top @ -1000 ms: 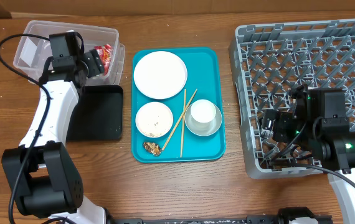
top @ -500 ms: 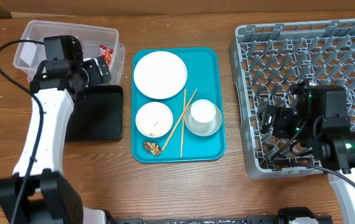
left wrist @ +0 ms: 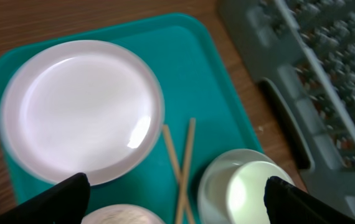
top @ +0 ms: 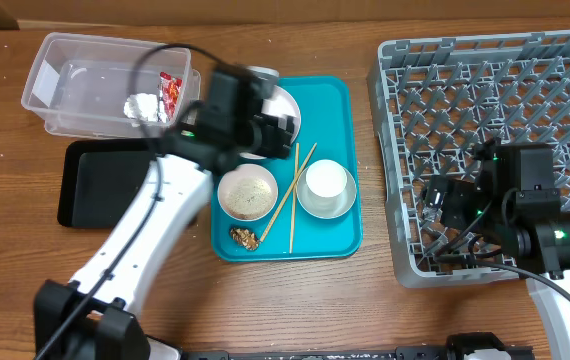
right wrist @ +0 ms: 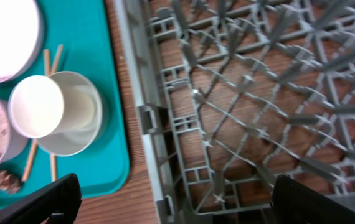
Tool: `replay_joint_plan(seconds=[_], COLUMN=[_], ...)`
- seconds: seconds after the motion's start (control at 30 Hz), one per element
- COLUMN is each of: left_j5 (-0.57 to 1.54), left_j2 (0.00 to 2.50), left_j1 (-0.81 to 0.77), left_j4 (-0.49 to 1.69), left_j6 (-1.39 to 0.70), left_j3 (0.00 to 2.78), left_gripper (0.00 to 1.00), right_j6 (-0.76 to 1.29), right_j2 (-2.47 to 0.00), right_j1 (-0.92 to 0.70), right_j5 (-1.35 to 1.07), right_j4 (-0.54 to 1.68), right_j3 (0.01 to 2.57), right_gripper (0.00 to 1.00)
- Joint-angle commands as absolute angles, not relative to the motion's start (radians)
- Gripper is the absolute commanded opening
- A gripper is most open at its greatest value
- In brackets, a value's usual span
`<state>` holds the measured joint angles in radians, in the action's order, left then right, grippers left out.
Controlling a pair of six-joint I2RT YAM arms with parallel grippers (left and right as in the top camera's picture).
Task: Sort waste into correct bins and load items into the dishwasher
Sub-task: 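Reach the left gripper to the white cup and grasp its rim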
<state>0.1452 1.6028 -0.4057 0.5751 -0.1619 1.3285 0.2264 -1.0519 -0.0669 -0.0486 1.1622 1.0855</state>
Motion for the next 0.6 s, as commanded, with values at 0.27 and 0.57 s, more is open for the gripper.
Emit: replay_joint_plan(seconds=[0.27,0.57], left_j5=[0.096,0.16], left_j2=[1.772,1.875], left_j1=[-0.558,-0.558], left_j4=[0.565,0.619], left_j6=[-0.12,-0.139], left_j3=[1.338,1.338], left_gripper=[0.67,0.35], right_j6=[0.265,0.265], right_j2=[-1.044,-1.044], right_j1=[-0.071,-0.071], right_j5=[0.018,0.018], right_j4=[1.181,1.184], right_j3=[1.104,1.104], right_gripper=[1.0,1.0])
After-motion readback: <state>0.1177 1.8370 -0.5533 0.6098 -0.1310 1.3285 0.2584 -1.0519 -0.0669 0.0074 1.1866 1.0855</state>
